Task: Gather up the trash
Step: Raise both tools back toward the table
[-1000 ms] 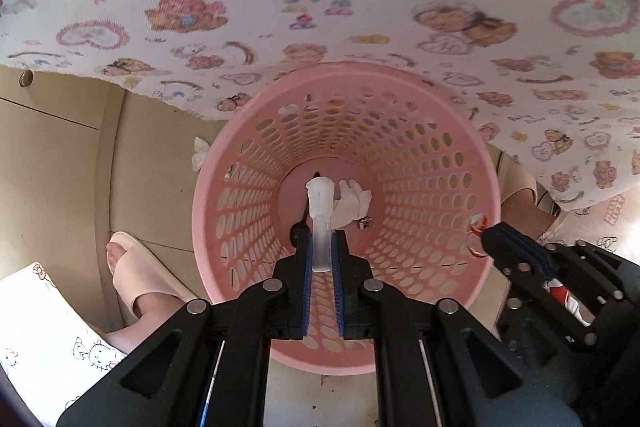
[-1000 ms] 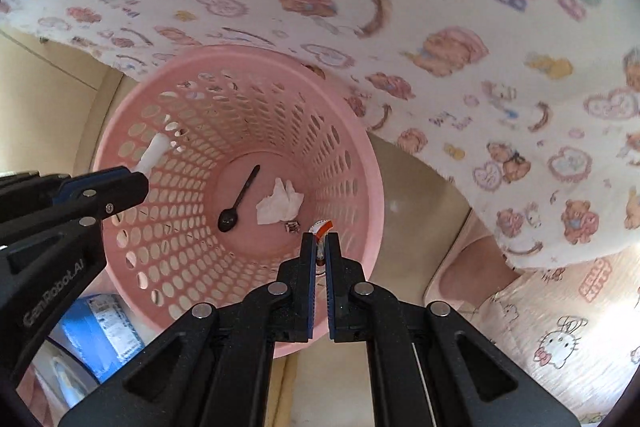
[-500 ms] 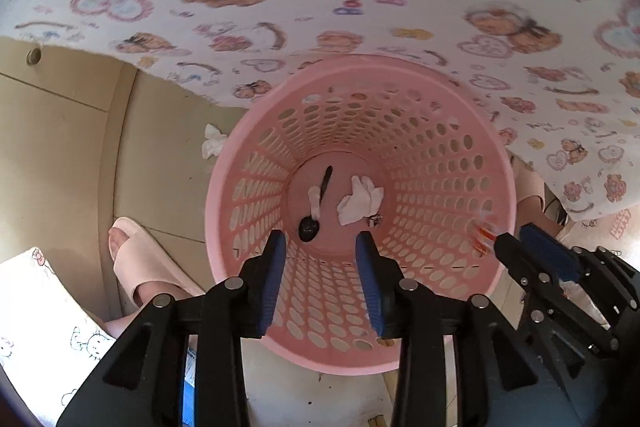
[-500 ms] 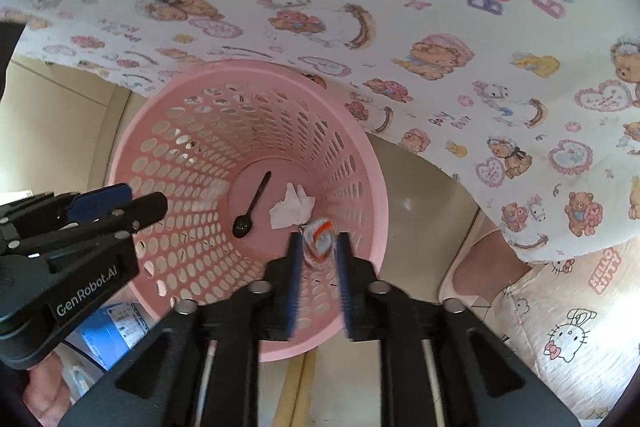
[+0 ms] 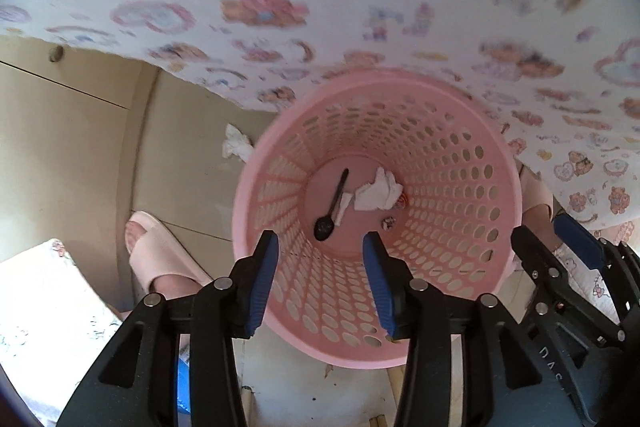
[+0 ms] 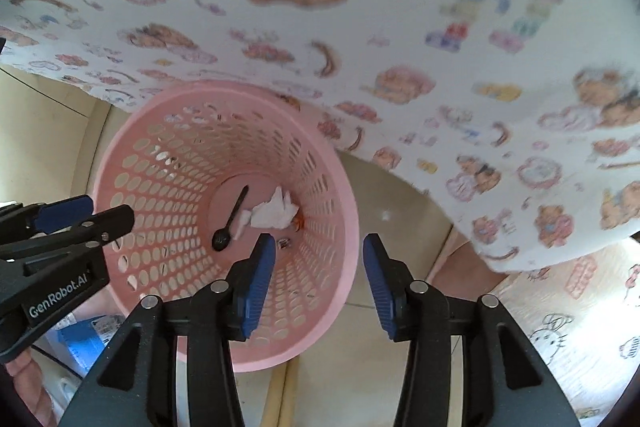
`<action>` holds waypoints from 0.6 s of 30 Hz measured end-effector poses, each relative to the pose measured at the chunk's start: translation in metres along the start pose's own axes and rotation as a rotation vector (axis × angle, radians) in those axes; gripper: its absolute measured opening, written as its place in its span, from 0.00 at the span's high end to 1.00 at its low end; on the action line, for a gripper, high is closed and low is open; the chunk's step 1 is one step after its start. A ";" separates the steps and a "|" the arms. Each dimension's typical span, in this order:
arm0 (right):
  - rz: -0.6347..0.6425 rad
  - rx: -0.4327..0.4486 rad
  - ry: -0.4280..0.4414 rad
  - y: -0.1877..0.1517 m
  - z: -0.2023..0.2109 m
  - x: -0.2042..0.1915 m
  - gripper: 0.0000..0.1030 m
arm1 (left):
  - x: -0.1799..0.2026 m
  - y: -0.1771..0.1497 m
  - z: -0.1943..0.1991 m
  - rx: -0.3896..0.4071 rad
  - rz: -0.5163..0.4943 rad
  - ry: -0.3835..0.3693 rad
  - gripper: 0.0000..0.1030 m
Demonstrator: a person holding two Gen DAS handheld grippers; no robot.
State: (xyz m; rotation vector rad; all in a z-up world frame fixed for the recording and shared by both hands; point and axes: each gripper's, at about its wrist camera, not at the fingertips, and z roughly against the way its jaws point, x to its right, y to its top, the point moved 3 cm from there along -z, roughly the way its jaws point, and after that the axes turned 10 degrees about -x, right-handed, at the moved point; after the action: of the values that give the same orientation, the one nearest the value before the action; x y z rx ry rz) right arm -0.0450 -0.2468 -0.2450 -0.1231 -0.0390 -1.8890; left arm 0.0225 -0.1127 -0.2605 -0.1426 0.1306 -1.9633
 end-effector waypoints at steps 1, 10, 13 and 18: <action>-0.004 0.010 0.003 0.000 0.004 0.000 0.53 | -0.001 -0.001 0.005 0.012 -0.001 0.007 0.59; 0.006 0.162 -0.002 0.000 0.052 0.001 0.50 | 0.004 -0.012 0.078 0.200 -0.058 0.021 0.59; -0.027 0.185 0.078 0.001 0.068 0.008 0.50 | 0.001 -0.014 0.097 0.247 -0.066 0.030 0.59; -0.052 0.274 0.124 0.002 0.097 0.017 0.45 | -0.014 -0.014 0.130 0.299 -0.022 -0.027 0.59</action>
State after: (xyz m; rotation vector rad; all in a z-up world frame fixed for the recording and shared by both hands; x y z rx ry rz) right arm -0.0416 -0.2548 -0.1466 0.1828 -0.2171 -1.9199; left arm 0.0364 -0.0974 -0.1303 0.0259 -0.1826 -1.9778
